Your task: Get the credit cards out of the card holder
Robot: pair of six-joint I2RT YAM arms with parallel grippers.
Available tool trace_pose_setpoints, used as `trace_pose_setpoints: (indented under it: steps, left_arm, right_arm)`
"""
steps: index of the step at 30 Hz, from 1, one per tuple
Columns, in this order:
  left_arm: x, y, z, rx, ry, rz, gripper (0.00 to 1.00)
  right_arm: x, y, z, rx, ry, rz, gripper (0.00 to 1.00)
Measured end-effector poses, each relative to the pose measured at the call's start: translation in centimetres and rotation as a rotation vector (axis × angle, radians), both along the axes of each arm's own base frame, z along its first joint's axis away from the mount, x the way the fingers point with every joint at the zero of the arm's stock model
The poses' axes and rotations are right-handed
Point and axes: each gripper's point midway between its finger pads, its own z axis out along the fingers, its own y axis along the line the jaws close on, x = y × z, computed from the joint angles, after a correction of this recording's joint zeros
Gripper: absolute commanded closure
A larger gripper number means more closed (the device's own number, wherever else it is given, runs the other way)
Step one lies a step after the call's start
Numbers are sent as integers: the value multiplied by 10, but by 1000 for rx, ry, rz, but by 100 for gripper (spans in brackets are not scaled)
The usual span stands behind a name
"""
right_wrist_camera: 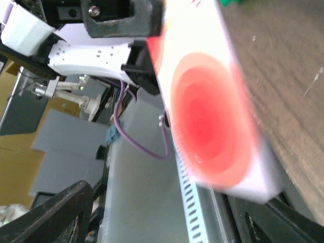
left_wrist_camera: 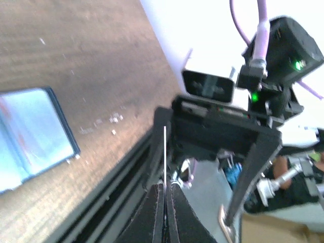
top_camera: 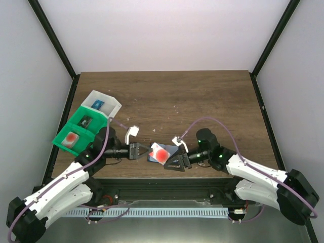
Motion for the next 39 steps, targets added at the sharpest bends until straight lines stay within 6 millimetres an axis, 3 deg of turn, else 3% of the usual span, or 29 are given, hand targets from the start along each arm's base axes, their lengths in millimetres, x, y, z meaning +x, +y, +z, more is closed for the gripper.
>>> trace_pose_setpoints:
  steps: [3, 8, 15, 22, 27, 34, 39]
  left_arm:
    - [20, 6, 11, 30, -50, 115, 100]
    - [54, 20, 28, 73, -123, 312, 100]
    - [105, 69, 32, 205, -157, 710, 100]
    - [148, 144, 64, 301, -237, 1102, 100]
    - [176, 229, 49, 389, -158, 1355, 100]
    - [173, 322, 37, 395, -43, 1585, 100]
    - [161, 361, 35, 392, -3, 1702, 100]
  right_arm:
    - [7, -2, 8, 7, -38, -60, 1]
    - [20, -6, 16, 6, -81, -167, 0]
    - [33, -13, 21, -4, -109, -285, 0]
    - [38, -16, 18, -14, -114, -323, 0]
    - [38, -16, 16, -22, -115, -326, 0]
    - [37, -20, 16, -29, -133, -333, 0]
    - [36, -21, 9, -57, -129, -325, 0]
